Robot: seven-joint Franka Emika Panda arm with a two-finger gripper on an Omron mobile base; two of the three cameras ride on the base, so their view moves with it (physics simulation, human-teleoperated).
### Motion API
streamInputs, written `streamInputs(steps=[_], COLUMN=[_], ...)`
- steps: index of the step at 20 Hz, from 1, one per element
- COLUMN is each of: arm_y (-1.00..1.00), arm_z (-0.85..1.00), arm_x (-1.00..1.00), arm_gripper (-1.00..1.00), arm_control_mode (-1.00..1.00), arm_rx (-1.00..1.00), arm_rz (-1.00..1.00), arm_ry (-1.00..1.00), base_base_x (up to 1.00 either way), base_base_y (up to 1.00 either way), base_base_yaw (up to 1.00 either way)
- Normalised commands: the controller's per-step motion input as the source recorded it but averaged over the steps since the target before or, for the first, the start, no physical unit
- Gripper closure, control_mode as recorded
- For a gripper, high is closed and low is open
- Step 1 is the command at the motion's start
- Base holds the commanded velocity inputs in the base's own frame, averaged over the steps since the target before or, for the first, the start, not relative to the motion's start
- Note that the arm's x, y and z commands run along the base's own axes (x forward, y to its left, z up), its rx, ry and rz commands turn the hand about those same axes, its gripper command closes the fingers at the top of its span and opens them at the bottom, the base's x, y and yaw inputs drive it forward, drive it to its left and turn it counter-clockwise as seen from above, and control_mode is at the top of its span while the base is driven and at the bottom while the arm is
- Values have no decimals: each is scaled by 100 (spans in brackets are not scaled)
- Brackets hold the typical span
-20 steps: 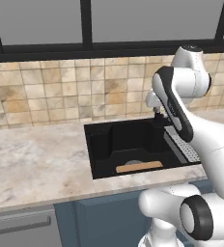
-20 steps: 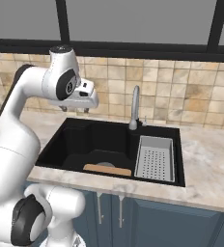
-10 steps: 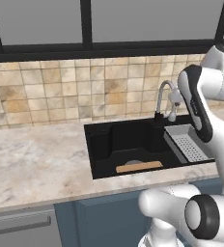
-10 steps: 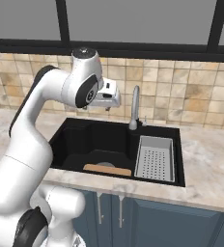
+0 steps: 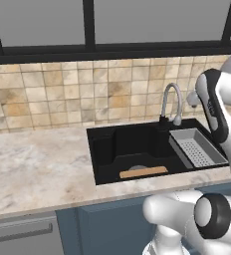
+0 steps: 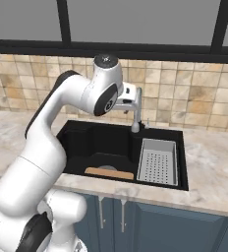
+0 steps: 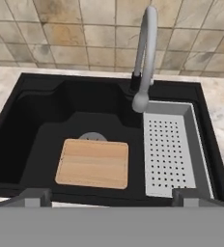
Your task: Turn on the sink faucet with hot water and rinse the cutting board for ten seconds, then turn off the faucet. Push the cutting board to reach the water if necessary.
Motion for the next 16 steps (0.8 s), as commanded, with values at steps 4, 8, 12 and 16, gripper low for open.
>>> streamInputs(steps=[4,8,12,16], arm_y=[-26,-19,0,0], arm_z=[-1,-15,-47,-51], arm_x=[58,65,75,67], arm_gripper=[-100,-100,-100,-100], arm_control_mode=[-100,-100,-100,-100], arm_rx=[0,0,0,0], arm_rz=[0,0,0,0], arm_ry=[0,0,0,0], base_base_x=[0,0,0,0], base_base_y=[0,0,0,0], base_base_yaw=[0,0,0,0])
